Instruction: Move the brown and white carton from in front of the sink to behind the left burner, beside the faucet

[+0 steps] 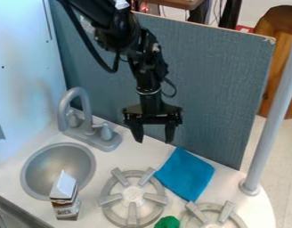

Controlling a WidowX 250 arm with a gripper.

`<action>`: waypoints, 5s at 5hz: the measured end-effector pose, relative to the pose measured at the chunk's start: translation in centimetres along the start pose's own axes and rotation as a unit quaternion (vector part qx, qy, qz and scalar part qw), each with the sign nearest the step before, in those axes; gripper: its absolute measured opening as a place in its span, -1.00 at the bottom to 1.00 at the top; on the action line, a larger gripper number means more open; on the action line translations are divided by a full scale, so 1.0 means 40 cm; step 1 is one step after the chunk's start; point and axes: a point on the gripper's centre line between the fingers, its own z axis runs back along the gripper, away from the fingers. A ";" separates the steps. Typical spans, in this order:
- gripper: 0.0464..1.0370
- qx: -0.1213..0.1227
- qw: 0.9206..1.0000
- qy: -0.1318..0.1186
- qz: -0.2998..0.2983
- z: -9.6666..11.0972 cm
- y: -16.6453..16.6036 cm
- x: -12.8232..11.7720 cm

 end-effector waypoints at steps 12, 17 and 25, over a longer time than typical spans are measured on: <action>0.93 0.142 0.984 -0.106 0.036 -0.094 0.410 -0.182; 0.55 0.139 0.983 -0.105 0.056 -0.161 0.418 -0.175; 0.55 0.089 0.982 -0.114 0.120 -0.058 0.263 0.148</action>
